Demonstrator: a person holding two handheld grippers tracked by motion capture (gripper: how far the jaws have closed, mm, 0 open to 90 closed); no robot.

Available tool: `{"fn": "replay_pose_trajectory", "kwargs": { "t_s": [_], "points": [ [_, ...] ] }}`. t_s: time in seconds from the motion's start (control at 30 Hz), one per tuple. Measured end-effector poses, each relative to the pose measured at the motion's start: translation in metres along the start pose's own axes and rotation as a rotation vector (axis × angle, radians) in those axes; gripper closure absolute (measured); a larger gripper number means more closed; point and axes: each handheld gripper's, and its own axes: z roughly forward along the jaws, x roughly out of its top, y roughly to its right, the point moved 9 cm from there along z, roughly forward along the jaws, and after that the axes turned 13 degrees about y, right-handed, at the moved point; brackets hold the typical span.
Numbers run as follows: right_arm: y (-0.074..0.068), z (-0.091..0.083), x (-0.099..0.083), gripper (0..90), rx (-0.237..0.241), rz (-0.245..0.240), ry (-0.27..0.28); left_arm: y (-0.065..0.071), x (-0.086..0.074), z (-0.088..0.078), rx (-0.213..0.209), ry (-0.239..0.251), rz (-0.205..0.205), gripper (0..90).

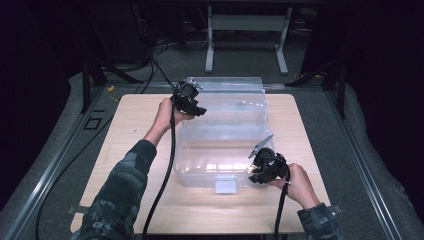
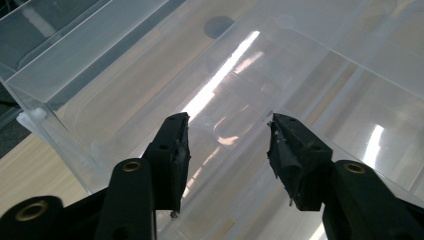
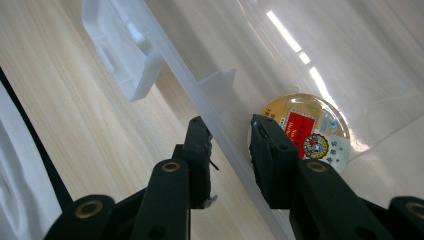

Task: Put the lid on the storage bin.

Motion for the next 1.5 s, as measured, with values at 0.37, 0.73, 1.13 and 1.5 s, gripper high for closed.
{"fn": "replay_pose_trajectory", "kwargs": {
  "t_s": [0.37,0.73,1.13,1.5],
  "points": [
    [-0.001,0.006,-0.002,67.7,-0.062,0.038,0.025,0.004,0.0,-0.001,-0.016,-0.009,0.019,63.4],
    [-0.002,0.006,-0.003,64.2,-0.077,0.106,0.083,0.013,0.002,-0.008,-0.062,-0.017,0.069,75.3],
    [-0.003,0.008,-0.003,60.0,-0.106,0.139,0.129,0.019,0.004,-0.015,-0.077,-0.032,0.085,79.9],
    [-0.003,0.008,-0.003,59.1,-0.11,0.136,0.114,0.015,0.001,-0.01,-0.063,-0.056,0.084,78.2]
  ]
}}
